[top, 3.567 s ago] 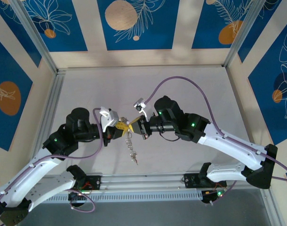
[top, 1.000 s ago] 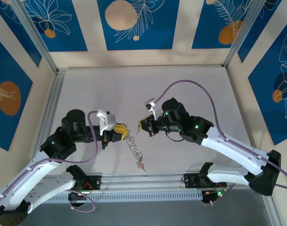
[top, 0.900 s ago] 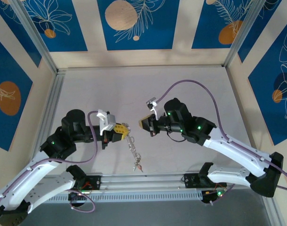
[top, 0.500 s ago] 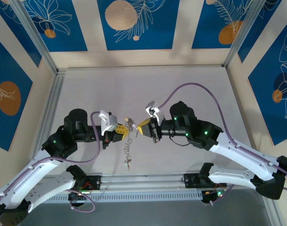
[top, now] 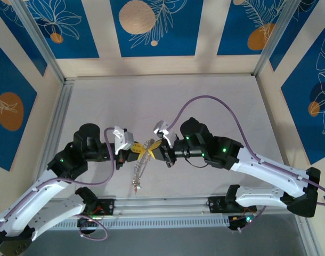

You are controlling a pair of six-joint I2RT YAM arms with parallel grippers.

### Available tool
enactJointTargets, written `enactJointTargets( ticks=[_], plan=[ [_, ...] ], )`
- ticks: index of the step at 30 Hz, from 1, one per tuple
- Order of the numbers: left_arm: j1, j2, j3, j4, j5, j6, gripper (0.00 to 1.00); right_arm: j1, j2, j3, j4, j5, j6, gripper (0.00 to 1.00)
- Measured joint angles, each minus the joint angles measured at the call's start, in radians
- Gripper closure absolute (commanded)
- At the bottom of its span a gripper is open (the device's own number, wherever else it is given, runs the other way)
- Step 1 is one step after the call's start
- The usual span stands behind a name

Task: Put the keys on the keyring

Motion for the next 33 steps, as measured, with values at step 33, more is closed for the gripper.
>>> enactJointTargets(
  ticks=[33],
  plan=[
    [0.0,-0.013,0.0,0.008,0.038,0.01,1.0,-0.009,-0.038,-0.008,0.003,-0.083,-0.061,1.0]
  ],
)
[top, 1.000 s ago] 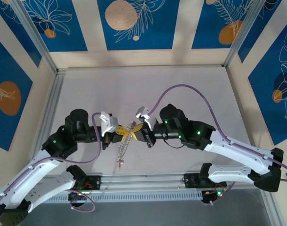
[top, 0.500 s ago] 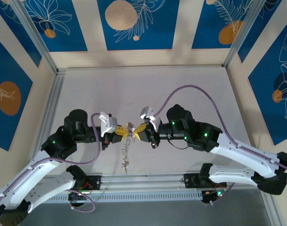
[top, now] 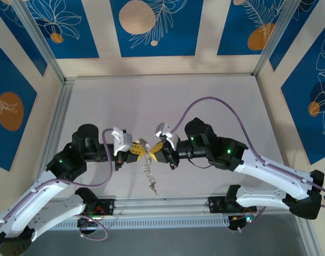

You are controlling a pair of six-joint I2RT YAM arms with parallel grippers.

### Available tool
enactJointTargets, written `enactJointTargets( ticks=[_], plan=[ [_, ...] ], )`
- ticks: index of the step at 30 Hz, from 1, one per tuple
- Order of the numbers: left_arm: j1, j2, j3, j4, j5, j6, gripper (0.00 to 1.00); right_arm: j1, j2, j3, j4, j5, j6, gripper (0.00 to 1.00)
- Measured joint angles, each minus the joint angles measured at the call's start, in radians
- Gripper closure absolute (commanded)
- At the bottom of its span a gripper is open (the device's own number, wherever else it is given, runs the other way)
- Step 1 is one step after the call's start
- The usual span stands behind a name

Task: Put the keys on the keyring

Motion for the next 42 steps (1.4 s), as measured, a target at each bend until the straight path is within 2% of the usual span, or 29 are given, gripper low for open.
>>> enactJointTargets(
  ticks=[42],
  plan=[
    [0.002,-0.009,-0.002,0.023,0.024,0.0,1.0,-0.002,0.005,0.0,-0.002,-0.022,-0.03,1.0]
  ],
)
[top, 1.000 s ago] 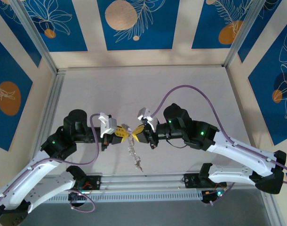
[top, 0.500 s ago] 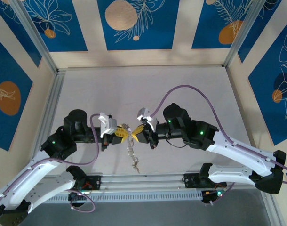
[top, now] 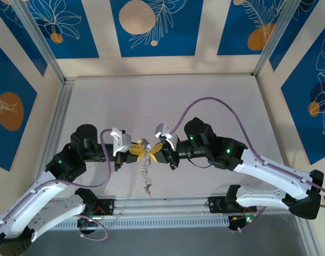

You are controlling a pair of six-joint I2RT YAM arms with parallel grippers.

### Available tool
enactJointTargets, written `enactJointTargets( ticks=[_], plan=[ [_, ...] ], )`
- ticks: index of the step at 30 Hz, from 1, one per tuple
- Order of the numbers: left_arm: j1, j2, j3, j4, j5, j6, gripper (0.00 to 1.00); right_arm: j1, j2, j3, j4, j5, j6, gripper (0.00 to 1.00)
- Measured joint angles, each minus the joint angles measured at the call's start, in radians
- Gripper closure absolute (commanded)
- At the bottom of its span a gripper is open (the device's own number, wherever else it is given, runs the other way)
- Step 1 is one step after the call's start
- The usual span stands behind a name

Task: Put the keys on the keyring

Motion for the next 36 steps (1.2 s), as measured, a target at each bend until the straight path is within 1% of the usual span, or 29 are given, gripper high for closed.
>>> enactJointTargets(
  ticks=[16,26,36],
  plan=[
    [0.003,0.0,-0.002,0.0,0.036,0.0,1.0,0.004,0.0,0.0,0.001,0.003,-0.015,1.0],
    [0.003,0.0,-0.002,0.001,0.037,0.0,1.0,0.005,-0.002,0.0,0.004,0.003,-0.015,1.0],
    [0.005,0.0,-0.006,0.013,0.044,-0.003,1.0,0.021,-0.042,0.001,-0.016,-0.001,-0.055,1.0]
  ],
)
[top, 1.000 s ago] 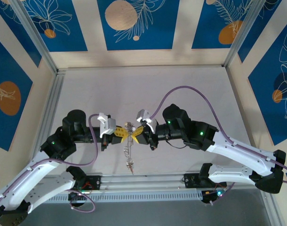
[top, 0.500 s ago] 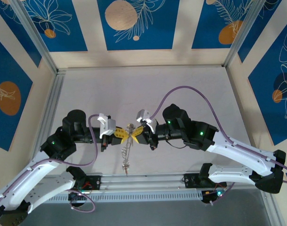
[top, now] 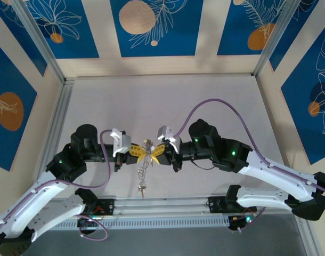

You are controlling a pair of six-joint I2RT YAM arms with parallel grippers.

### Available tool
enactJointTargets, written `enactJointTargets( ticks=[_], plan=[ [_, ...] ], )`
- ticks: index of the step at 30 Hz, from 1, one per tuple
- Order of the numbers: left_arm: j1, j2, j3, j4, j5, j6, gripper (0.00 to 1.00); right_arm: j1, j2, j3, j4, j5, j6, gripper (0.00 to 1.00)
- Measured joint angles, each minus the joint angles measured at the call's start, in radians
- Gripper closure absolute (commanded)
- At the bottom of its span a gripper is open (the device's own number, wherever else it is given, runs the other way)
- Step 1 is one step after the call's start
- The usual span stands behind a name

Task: Put the keys on the keyring

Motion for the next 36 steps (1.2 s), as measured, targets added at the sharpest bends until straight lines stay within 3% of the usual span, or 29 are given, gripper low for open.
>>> enactJointTargets(
  ticks=[36],
  plan=[
    [0.002,-0.003,-0.004,0.003,0.012,0.0,1.0,0.001,0.012,0.0,0.019,0.018,-0.054,1.0]
  ],
)
